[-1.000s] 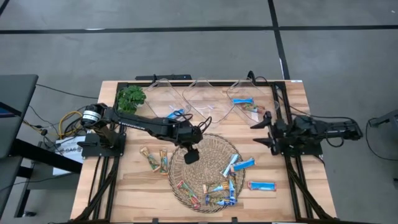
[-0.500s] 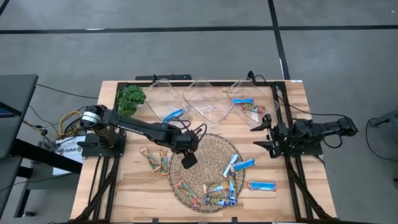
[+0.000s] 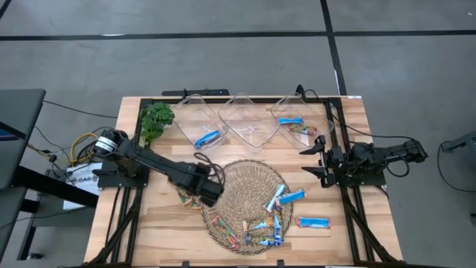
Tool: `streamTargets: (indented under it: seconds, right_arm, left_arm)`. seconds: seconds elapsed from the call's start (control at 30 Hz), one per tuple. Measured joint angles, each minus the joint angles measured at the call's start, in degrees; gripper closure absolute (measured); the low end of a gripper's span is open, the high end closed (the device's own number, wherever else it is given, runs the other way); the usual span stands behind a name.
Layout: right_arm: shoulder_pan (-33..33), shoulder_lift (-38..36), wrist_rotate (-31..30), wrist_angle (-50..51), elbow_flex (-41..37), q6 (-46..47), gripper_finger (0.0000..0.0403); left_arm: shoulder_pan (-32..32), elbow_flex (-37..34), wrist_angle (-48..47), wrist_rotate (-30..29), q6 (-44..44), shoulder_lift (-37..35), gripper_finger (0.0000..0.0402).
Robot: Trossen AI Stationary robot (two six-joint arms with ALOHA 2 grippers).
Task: Pick and place Granola Bars by type
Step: Put the yellow granola bar into the middle transparent bin
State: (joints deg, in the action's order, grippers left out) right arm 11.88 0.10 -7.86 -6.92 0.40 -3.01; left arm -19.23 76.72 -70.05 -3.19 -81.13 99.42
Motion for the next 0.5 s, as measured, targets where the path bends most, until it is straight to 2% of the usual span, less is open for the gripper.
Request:
streamTargets:
  seconds: [0.1,0.27,0.4,0.5]
  right_arm:
    - [0.0,0.0,0.03,0.01,-0.02,0.16,0.0148]
    - [0.0,0.0,0.17,0.34,-0.04,0.55,0.0148]
    - [0.0,0.02,0.19,1.32,-0.04,0.55,0.0148]
    - [0.0,0.02,0.2,2.12,-0.04,0.55,0.0148]
  left_arm:
    - [-0.73,-0.22,-0.08,-1.86,-4.76,0.04,0.0082]
    - [-0.78,-0.21,0.18,-3.63,-7.52,0.04,0.0082]
    - [-0.6,-0.5,-1.61,-3.51,-8.95,0.04,0.0089]
    - [-0.54,-3.5,0.16,-3.1,-11.09,0.04,0.0103]
